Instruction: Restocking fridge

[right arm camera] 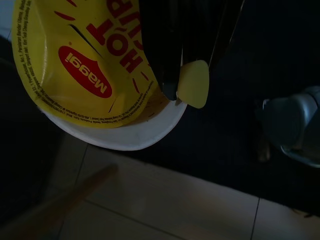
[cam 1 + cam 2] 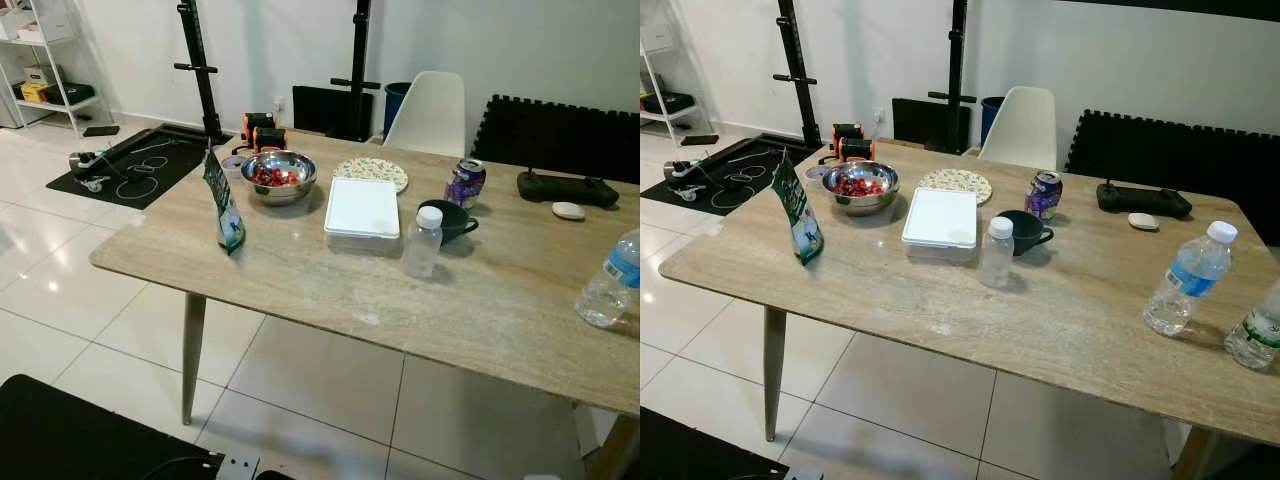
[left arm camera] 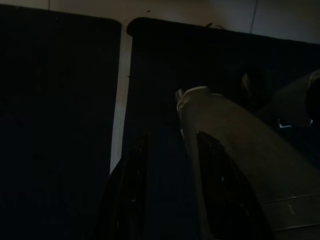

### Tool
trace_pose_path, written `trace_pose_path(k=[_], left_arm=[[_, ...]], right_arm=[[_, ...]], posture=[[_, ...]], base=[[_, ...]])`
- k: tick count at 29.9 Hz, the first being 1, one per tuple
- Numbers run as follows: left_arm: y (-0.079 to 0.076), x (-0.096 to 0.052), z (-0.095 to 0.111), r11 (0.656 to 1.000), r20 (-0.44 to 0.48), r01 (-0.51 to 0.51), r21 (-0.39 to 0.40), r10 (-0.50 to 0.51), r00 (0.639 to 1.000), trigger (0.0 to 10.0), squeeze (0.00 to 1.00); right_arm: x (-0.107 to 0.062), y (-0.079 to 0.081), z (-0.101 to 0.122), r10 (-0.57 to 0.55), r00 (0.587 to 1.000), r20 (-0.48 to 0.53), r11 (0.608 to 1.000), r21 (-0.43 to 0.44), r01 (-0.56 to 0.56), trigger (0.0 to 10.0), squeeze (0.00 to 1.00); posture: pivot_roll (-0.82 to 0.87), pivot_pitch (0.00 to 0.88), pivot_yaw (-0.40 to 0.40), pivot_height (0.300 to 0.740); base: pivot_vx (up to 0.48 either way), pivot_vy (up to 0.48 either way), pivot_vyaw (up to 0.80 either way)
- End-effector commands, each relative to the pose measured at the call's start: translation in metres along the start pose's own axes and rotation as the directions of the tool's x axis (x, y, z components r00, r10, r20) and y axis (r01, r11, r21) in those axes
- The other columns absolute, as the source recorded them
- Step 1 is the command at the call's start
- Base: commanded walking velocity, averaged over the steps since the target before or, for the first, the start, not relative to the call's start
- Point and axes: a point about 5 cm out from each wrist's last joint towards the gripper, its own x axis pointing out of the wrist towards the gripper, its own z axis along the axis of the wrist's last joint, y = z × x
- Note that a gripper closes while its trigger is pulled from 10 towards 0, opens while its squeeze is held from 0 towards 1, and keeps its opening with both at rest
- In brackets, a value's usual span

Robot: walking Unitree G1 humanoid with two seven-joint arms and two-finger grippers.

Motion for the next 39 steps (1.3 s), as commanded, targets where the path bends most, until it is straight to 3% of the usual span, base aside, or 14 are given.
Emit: trace_pose_path(k=[1,9,24,39], left_arm=[[-0.003,-0.001,-0.012,1.000,-0.050,-0.002,-0.014,0.001,0.999,10.0,0.00],[-0.006,0.001,-0.007,1.000,-0.041,0.001,-0.028,-0.003,0.999,10.0,0.00],[-0.008,0.000,-0.011,0.999,-0.054,-0.004,-0.041,0.002,0.999,10.0,0.00],[0.000,-0.002,-0.016,1.000,-0.065,-0.013,-0.010,0.013,0.998,10.0,0.00]], right_arm=[[0.000,0.000,-0.002,-0.011,1.000,-0.004,1.000,0.008,0.011,10.0,0.00],[0.001,-0.003,0.007,-0.022,1.000,0.019,0.999,0.027,0.022,10.0,0.00],[0.000,-0.005,0.003,-0.019,1.000,-0.006,1.000,0.008,0.019,10.0,0.00],[0.001,0.012,0.002,0.018,1.000,-0.011,1.000,0.018,-0.018,10.0,0.00]], posture=[[-0.06,0.000,-0.041,0.740],[-0.06,0.000,-0.049,0.740],[-0.06,0.000,-0.053,0.740],[-0.05,0.000,-0.028,0.740]], base=[[0.000,0.000,0.00],[0.000,0.000,0.00],[0.000,0.000,-0.80],[0.000,0.000,-0.80]])
